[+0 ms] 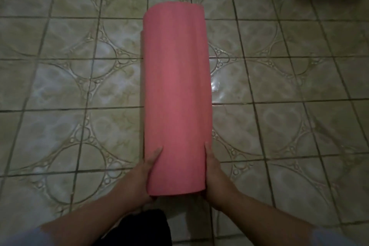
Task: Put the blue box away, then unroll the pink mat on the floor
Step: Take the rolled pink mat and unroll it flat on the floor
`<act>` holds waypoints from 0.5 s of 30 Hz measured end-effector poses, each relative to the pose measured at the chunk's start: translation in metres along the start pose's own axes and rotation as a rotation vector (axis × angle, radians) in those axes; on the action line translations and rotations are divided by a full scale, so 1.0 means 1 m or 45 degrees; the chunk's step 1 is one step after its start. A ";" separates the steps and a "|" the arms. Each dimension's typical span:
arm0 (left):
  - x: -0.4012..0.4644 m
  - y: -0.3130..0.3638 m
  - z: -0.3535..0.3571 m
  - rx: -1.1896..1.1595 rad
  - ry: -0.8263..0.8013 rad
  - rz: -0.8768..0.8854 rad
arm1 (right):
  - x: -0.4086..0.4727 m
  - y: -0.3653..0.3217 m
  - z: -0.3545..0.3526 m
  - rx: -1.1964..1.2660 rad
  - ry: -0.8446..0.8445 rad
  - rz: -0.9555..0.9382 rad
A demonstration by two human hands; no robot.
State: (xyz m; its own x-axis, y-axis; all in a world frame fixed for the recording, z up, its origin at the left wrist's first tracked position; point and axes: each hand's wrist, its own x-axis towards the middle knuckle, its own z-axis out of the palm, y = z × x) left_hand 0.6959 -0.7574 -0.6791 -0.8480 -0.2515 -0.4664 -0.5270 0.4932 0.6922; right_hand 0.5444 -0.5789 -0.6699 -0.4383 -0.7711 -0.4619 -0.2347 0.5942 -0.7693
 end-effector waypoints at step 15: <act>0.035 -0.003 -0.042 -0.035 -0.059 0.150 | 0.063 -0.036 -0.074 0.437 0.627 0.414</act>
State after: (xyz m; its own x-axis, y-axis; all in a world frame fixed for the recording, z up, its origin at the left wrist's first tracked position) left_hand 0.6656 -0.8025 -0.6746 -0.9011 -0.1541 -0.4053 -0.4255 0.4942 0.7581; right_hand 0.4613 -0.6321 -0.6383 -0.8030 -0.3233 -0.5007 0.2287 0.6087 -0.7597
